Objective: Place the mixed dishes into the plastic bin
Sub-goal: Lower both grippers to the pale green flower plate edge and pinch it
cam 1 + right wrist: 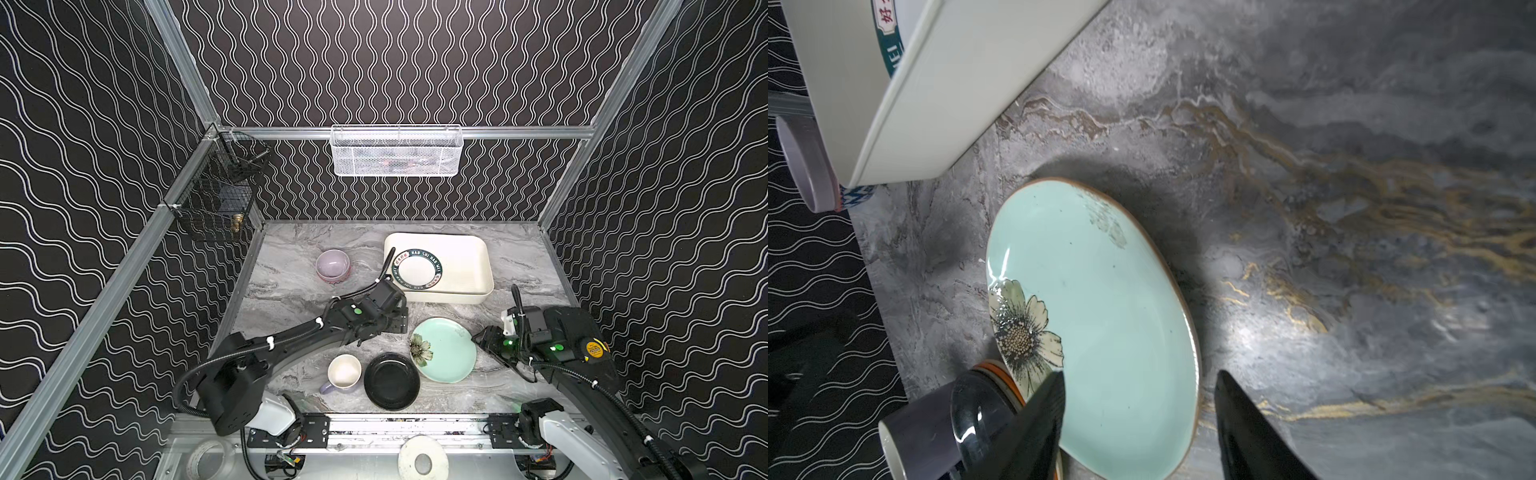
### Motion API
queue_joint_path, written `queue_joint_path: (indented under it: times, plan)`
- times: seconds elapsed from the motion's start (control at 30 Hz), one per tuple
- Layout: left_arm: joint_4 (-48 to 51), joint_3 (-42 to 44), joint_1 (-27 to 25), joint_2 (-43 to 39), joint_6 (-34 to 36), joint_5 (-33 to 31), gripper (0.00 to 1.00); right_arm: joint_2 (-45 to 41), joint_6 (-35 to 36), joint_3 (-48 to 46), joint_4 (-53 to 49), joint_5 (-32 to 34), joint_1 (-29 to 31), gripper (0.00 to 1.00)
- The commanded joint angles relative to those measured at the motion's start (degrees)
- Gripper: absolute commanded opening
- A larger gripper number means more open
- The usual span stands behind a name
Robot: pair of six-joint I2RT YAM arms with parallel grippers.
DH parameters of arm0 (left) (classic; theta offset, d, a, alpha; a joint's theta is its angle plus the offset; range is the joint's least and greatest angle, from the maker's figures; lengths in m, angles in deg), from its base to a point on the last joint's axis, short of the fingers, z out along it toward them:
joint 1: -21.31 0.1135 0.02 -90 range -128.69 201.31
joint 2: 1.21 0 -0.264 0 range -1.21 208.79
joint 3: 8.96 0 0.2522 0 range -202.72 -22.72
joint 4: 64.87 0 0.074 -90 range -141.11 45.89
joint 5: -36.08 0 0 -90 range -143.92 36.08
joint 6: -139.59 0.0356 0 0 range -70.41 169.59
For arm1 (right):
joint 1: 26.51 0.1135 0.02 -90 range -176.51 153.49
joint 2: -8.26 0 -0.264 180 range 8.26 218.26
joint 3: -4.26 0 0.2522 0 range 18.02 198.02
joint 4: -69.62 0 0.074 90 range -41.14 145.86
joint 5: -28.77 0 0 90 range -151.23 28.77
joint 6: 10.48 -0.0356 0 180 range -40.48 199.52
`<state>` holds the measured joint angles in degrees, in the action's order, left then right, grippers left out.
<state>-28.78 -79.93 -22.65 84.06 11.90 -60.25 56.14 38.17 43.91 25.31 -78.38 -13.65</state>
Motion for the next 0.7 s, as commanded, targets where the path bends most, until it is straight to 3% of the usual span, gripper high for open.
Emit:
queue_joint_path:
  times: [0.0, 0.27, 0.47, 0.67]
  plan:
    - [-1.65, -1.52, -0.48, 2.55, 0.24, 0.54, 0.7, -1.23, -3.54, -1.74, 1.21, -1.42, 0.14, 0.57]
    - [-1.3, -5.73, -2.46, 9.53, 0.85, 0.91, 0.39, -0.18, -4.7, -5.6, 4.58, -2.97, 0.25, 0.54]
    - [-1.11, -6.68, -3.4, 12.92, 1.04, 1.01, 0.32, 2.29, -4.7, -7.77, 9.01, -4.55, 0.32, 0.52]
    - [-1.39, -6.51, -3.83, 15.63, 1.06, 1.13, 0.32, 6.24, -5.02, -9.44, 14.93, -6.99, 0.32, 0.51]
